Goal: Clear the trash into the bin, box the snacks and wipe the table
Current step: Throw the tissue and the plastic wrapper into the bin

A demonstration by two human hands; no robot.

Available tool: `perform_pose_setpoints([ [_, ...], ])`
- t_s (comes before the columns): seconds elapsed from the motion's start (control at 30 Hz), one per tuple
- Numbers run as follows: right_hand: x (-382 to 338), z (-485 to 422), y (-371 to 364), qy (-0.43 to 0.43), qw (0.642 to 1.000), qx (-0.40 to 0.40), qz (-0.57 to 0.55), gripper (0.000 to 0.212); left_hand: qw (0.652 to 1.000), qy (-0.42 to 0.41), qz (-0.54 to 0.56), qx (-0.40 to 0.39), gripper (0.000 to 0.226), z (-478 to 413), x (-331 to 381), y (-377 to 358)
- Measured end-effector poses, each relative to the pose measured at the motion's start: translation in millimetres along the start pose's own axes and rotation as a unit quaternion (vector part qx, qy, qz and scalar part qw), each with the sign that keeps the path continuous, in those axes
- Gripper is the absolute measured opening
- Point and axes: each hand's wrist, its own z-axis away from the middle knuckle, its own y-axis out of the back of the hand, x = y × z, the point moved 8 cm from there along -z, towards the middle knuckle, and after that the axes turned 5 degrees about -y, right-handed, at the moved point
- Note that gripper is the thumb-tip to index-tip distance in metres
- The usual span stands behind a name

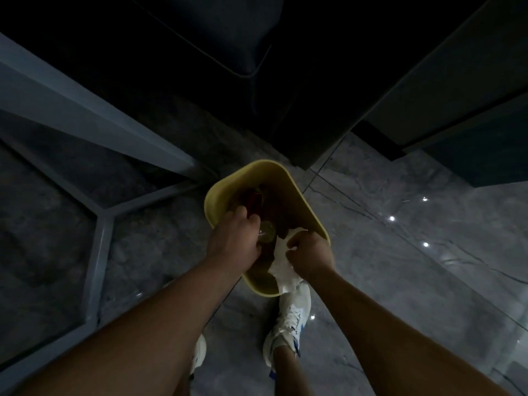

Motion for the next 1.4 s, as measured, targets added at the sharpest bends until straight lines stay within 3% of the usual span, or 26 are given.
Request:
perform_pose_setpoints([
  [0.3, 4, -4, -23, 0.036, 0.996, -0.062, 0.056, 0.030, 0.996, -0.030, -0.071, -0.044, 0.040, -8, 0, -25],
  [0.73, -11, 19, -12, 0.083, 0.990, -0.065, 0.089, 0.024, 0.992, -0.045, -0.100, -0.056, 0.037, 10, 6, -21],
  [1.17, -76, 148, 72, 0.133, 0.968, -0.043, 0.207, 0.044, 0.995, -0.003, -0.078, -0.067, 0.039, 115, 23, 87],
  [1.4, -140, 264, 127, 0.208, 0.951, -0.011, 0.228, 0.037, 0.996, 0.043, -0.073, -0.029, 0.039, 215, 36, 179],
])
